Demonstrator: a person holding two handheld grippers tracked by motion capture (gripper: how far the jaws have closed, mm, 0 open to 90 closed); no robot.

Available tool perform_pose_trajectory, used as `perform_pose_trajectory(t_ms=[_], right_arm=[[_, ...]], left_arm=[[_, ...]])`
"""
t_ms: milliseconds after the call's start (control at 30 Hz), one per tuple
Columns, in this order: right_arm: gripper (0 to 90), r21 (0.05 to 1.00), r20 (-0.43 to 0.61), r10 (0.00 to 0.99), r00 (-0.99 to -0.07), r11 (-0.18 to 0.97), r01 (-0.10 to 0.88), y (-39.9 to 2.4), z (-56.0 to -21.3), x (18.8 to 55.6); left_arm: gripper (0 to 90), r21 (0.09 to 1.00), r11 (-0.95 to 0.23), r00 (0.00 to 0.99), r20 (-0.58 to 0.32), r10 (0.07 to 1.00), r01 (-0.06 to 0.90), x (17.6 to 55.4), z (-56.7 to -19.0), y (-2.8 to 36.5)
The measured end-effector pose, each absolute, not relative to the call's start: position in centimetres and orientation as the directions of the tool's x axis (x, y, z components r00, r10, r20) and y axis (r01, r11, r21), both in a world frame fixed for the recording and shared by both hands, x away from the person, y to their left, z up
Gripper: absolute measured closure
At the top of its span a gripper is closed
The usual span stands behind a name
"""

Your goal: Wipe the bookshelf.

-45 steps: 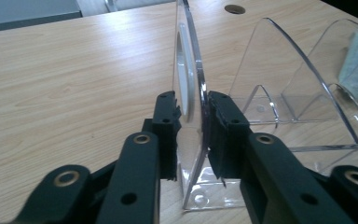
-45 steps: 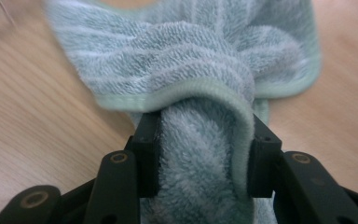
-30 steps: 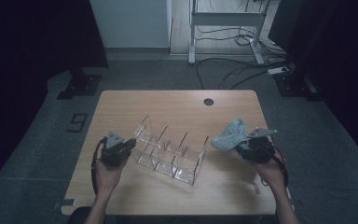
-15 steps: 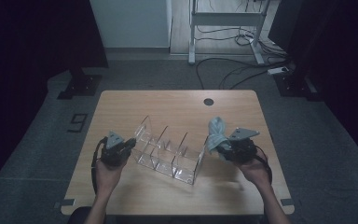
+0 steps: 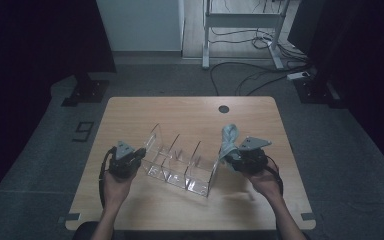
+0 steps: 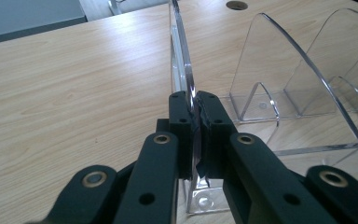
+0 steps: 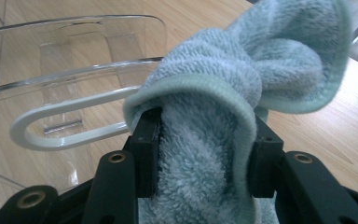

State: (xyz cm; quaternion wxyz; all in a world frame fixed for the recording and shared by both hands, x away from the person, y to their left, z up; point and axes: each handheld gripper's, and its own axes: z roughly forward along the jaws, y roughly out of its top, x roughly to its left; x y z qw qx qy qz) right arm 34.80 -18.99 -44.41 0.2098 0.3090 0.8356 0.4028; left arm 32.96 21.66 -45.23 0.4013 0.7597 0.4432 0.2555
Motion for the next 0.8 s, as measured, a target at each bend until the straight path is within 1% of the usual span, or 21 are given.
perform_pose_trajectory(t_ms=[467, 800], right_arm=[[54.3, 0.786, -0.101, 0.639, -0.762, 0.521, 0.333, -18.7, -44.3, 33.3], [53.7, 0.762, -0.099, 0.574, -0.813, 0.570, 0.309, -17.9, -43.5, 31.4]], left_arm=[[85.6, 0.839, -0.284, 0.473, 0.036, 0.880, 0.464, 33.0, -45.3, 21.6], [85.9, 0.840, -0.280, 0.467, 0.036, 0.884, 0.465, 33.0, -45.3, 21.6]])
